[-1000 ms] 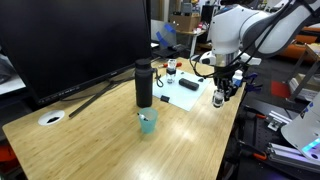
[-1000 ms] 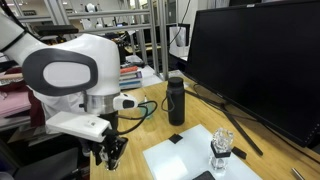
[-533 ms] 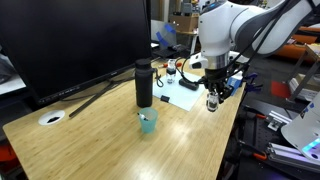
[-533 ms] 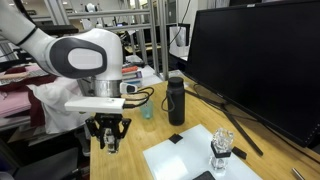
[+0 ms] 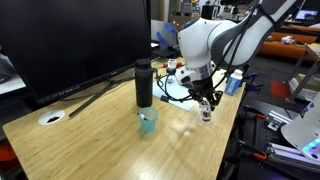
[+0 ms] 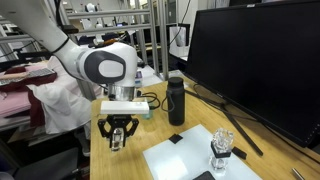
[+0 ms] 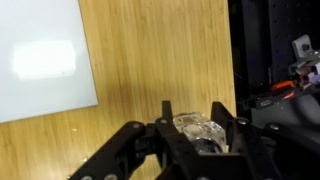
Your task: Place the shorter glass bottle between the cup and the whiteboard
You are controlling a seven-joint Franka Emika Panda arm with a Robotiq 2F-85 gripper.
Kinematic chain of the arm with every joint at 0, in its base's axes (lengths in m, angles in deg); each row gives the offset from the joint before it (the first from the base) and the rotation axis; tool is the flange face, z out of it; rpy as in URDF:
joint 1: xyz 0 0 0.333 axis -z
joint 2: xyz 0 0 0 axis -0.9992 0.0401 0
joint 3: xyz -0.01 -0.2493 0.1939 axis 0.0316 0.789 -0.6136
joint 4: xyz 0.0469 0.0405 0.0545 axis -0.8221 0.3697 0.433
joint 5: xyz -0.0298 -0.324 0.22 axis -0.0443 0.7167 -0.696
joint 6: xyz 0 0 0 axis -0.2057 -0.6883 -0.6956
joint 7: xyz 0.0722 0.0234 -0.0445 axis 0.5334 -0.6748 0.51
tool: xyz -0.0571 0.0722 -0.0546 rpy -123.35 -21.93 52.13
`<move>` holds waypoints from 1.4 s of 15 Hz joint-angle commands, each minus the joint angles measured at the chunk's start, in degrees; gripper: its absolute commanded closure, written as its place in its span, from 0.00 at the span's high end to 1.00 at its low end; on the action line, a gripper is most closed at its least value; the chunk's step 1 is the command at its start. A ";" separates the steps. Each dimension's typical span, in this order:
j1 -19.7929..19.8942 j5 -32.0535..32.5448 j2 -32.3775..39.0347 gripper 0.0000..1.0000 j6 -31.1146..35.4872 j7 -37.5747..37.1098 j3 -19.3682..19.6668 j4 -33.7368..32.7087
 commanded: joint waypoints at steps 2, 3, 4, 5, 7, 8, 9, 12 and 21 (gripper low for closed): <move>1.06 -0.72 3.51 0.19 -4.58 6.78 -2.89 -5.75; 0.92 0.12 3.85 0.19 -3.04 6.21 -3.08 -6.17; 0.79 0.79 4.18 0.19 -2.10 5.11 -3.19 -6.63; 0.76 1.16 4.56 0.19 -1.06 4.39 -3.31 -7.22; 0.88 1.11 4.98 0.19 0.95 3.00 -3.25 -7.94; 0.84 1.37 5.07 0.19 2.62 1.76 -3.10 -8.03; 0.71 2.17 5.15 0.19 4.72 0.09 -2.86 -7.94; 0.70 4.69 6.67 0.19 10.65 -6.14 -2.00 -7.75; 0.58 15.35 9.95 0.69 13.60 -19.10 -1.10 -7.45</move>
